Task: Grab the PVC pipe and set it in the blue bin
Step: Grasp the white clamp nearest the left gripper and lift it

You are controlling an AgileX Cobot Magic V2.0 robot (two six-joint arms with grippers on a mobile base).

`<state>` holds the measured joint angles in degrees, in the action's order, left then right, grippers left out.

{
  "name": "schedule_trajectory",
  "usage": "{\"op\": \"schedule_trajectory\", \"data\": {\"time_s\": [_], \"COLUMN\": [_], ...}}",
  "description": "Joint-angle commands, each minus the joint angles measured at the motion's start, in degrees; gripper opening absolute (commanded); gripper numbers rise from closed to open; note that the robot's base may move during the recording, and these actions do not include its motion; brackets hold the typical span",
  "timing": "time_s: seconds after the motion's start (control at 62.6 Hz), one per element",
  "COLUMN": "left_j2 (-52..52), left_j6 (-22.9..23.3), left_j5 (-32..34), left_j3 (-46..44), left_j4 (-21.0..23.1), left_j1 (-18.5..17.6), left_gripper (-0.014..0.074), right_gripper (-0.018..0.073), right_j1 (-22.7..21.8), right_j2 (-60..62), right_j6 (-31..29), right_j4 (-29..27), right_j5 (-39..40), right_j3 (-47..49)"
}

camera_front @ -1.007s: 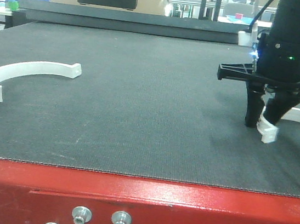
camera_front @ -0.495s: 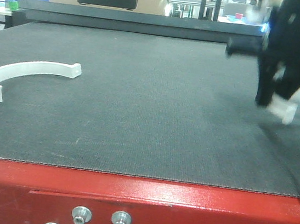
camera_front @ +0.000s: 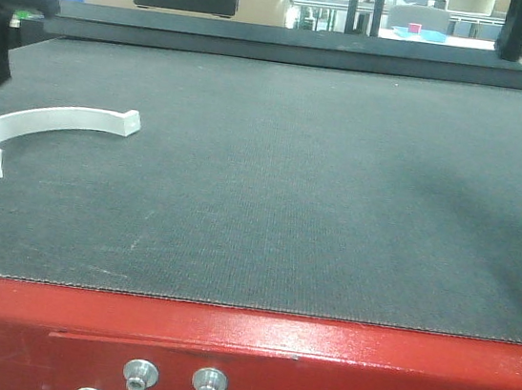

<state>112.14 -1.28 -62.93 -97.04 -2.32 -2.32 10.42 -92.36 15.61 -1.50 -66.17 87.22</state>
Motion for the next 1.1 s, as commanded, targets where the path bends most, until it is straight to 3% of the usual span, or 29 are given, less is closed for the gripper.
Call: {"op": "schedule_trajectory", "data": {"time_s": [0.0, 0.08, 0.288, 0.559, 0.703, 0.879, 1.086], "left_j2": [1.5, 2.6, 5.9, 7.9, 7.9, 7.9, 5.2], "left_j6": [0.9, 2.2, 3.6, 6.2, 8.9, 9.1, 9.1], "left_j5": [-0.8, -0.9, -1.0, -0.8, -1.1, -1.3, -6.6], "left_j3": [-1.5, -1.4, -1.4, -1.4, -1.4, -1.4, -3.4], "left_j4": [-0.3, -1.3, -1.9, -1.7, -1.7, -1.7, -1.7], "left_j1": [-0.1, -0.1, -0.1, -0.1, -0.1, -0.1, -0.4], "left_gripper": [0.0219, 0.0292, 0.0235, 0.0223, 0.0129, -0.0102, -0.0111], "right_gripper": [-0.0168, -0.0168, -0.0168, -0.0168, -0.0168, -0.0168, -0.0168], "right_j1": [0.0, 0.0, 0.0, 0.0, 0.0, 0.0, 0.0], "right_j2": [0.5, 0.5, 0.4, 0.4, 0.4, 0.4, 2.8], "right_j6": [-0.6, -0.6, -0.6, -0.6, -0.6, -0.6, -0.6], "right_j4": [0.4, 0.4, 0.4, 0.4, 0.4, 0.4, 1.5], "right_j5": [0.0, 0.2, 0.6, 0.6, 0.9, 1.5, 2.5], "right_j3": [-0.2, -0.6, -1.4, -1.8, -1.8, -1.8, -1.7]}}
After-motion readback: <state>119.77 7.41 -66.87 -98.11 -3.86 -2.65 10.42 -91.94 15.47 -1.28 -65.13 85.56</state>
